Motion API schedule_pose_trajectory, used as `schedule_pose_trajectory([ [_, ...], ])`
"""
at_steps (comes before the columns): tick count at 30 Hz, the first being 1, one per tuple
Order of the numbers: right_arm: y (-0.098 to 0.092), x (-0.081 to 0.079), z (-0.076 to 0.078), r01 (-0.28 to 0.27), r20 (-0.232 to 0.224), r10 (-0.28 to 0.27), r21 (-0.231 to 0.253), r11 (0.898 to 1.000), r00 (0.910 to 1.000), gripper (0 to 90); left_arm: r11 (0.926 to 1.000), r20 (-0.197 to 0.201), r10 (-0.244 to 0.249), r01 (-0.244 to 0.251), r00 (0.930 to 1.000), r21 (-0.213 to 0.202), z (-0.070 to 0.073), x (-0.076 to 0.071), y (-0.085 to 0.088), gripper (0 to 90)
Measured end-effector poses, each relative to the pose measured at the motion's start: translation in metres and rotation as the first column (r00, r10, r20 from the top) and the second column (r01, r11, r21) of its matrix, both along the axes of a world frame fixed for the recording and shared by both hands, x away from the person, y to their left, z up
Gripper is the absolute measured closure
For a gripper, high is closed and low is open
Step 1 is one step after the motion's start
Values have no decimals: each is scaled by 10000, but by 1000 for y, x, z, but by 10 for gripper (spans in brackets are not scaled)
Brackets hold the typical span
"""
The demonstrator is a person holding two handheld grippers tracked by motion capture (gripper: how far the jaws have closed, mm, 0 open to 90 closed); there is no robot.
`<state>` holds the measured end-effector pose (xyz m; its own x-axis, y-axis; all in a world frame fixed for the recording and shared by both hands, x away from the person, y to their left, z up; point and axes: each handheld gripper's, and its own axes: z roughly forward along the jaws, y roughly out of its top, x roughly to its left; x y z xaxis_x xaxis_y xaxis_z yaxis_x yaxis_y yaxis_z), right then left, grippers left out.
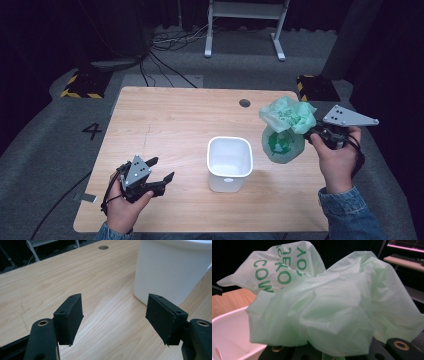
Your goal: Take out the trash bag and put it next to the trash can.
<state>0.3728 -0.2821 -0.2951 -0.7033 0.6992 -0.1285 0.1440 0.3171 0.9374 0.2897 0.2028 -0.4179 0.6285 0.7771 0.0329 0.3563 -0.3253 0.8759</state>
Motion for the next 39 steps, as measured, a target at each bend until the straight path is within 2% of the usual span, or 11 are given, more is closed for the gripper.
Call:
schedule_pose_trajectory([
  [5, -1, 5, -22, 27, -438, -33, -138, 9999, 9990, 879, 9995, -143, 40, -36, 9999, 319, -6, 2, 2, 292],
  [13, 3, 19, -65, 19, -1405, -69, -358, 9994, 9901, 879, 9996, -401, 160, -150, 9991, 259, -17, 5, 4, 292],
  [18, 8, 26, -84, -18, -1940, -53, -363, 9993, 9810, 846, 9994, -515, 140, -123, 9986, 333, -20, 6, 2, 292],
  [22, 9, 28, -91, 48, -2074, -111, -308, 9995, 9782, 822, 9994, -568, 148, -131, 9983, 317, -22, 7, 1, 292],
  [23, 9, 28, -92, 88, -2135, -142, -261, 9996, 9768, 804, 9994, -610, 150, -131, 9980, 315, -23, 7, 1, 292],
  [25, 8, 31, -95, 593, -2438, -577, -5, 9982, 9681, 553, 9994, -638, 166, -147, 9978, 299, -23, 7, 1, 292],
  [26, 8, 31, -95, 593, -2438, -577, -5, 9982, 9681, 553, 9995, -630, 170, -152, 9979, 289, -23, 7, 1, 292],
  [28, 7, 32, -96, 1043, -2699, -983, 81, 9945, 9579, 382, 9995, -617, 159, -141, 9980, 293, -23, 8, 1, 292],
  [29, 6, 31, -96, 1198, -2644, -1194, -149, 9927, 9570, 311, 9994, -589, 171, -153, 9981, 305, -24, 8, 1, 293],
  [35, -4, 25, -98, 1429, -2990, -1412, -161, 9896, 9437, 244, 9991, -690, 108, -79, 9976, 415, -26, 8, -2, 293],
  [39, -14, 12, -93, 1414, -2934, -1328, 82, 9899, 9467, 212, 9992, -711, 125, -98, 9974, 375, -27, 9, -2, 293],
])
